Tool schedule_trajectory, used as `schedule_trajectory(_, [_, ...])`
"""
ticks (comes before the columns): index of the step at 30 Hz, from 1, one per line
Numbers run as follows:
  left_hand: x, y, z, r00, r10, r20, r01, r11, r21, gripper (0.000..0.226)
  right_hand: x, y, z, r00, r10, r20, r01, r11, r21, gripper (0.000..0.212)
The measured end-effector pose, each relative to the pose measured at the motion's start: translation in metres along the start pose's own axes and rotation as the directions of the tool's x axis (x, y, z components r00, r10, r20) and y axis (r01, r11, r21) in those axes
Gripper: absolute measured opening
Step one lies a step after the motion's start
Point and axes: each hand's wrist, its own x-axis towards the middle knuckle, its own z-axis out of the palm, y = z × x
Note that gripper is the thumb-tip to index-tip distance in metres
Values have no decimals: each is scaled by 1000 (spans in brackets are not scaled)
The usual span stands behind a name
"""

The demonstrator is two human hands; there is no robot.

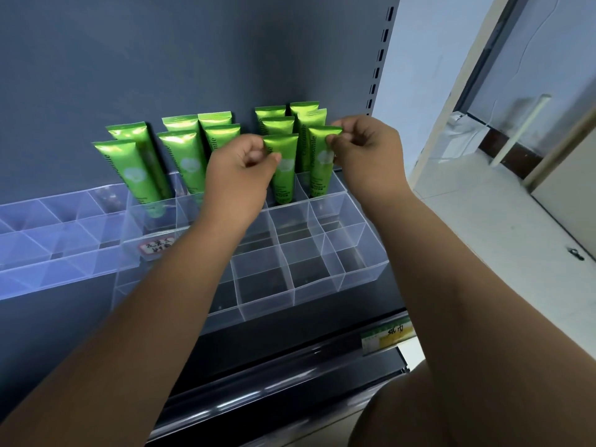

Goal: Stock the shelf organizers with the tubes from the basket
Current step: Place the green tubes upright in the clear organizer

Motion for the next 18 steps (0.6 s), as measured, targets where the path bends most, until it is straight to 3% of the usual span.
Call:
schedule_trajectory(10, [0,-17,-1,1000,1,-2,0,980,201,24,1,6,-4,998,19,58,-20,1000,15,28])
schedule_trajectory(18, [-3,-25,6,998,56,34,-64,939,337,24,8,15,-5,998,70,-1,-70,997,-30,13])
